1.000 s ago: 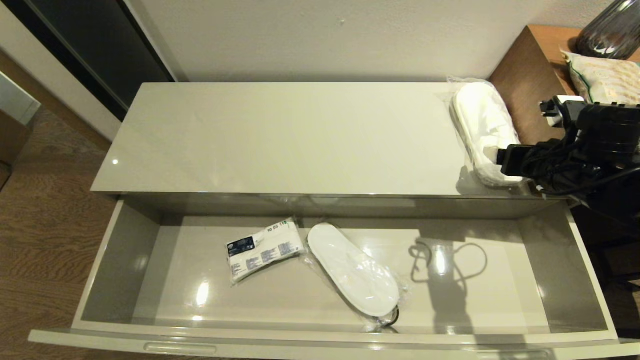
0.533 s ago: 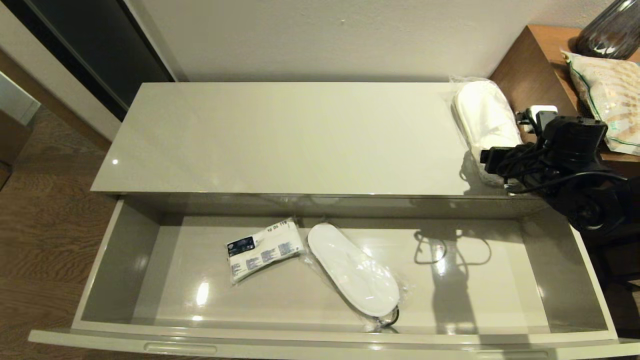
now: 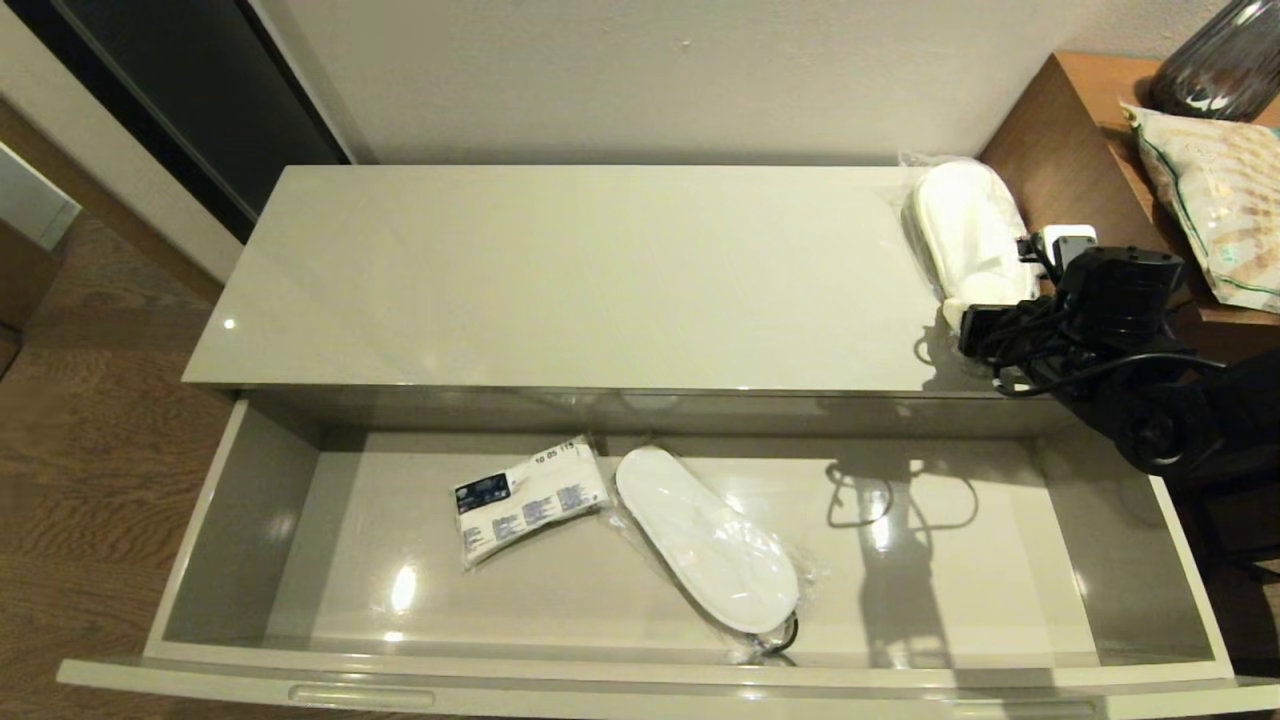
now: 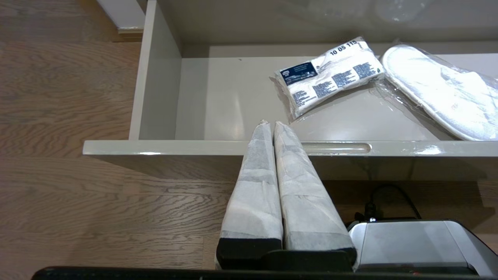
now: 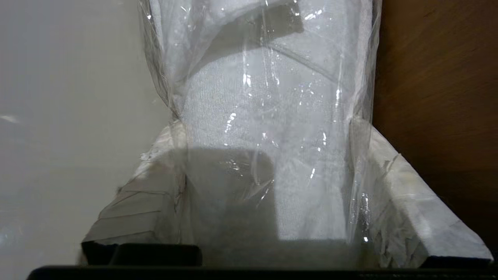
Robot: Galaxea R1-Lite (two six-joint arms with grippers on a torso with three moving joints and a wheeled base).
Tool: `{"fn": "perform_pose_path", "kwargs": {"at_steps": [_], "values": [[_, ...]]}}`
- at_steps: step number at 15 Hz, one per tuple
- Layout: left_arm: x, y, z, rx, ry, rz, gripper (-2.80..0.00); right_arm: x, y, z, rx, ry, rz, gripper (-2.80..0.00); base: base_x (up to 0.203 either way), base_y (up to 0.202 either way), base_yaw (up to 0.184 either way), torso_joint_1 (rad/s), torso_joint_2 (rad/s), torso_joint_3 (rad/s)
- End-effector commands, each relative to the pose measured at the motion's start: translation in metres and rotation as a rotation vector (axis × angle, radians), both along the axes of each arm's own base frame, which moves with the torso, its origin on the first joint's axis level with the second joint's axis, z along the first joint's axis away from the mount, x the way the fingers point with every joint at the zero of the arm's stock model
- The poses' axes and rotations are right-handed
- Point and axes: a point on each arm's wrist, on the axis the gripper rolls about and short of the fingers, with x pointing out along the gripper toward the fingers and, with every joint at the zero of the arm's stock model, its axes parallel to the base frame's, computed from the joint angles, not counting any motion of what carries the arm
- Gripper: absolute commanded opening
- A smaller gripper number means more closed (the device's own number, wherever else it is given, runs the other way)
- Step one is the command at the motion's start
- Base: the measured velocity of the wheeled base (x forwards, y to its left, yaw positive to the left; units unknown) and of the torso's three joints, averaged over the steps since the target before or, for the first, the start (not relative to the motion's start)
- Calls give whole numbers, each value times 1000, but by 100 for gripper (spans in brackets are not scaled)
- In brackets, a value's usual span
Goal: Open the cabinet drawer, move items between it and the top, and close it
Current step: Pick up the disposable slippers on the table, then put the disposable slippers in the drawer
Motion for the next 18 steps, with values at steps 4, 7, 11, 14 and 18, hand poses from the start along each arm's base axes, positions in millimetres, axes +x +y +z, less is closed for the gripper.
{"fn": "perform_pose_path", "kwargs": {"at_steps": [4,7,11,14,18], "values": [[0,0,0,1,2,1,-280,-20,-1,26,24,0,-7,-280,0,0,0,0,0,0],[0,0,0,1,2,1,-280,-55,-1,63,69,21,3,-280,0,0,0,0,0,0],[0,0,0,1,2,1,-280,-81,-1,60,119,155,31,-280,0,0,0,0,0,0],[0,0,0,1,2,1,-280,-90,-1,64,119,158,32,-280,0,0,0,0,0,0],[0,0,0,1,2,1,-280,-99,-4,69,123,165,33,-280,0,0,0,0,0,0]]}}
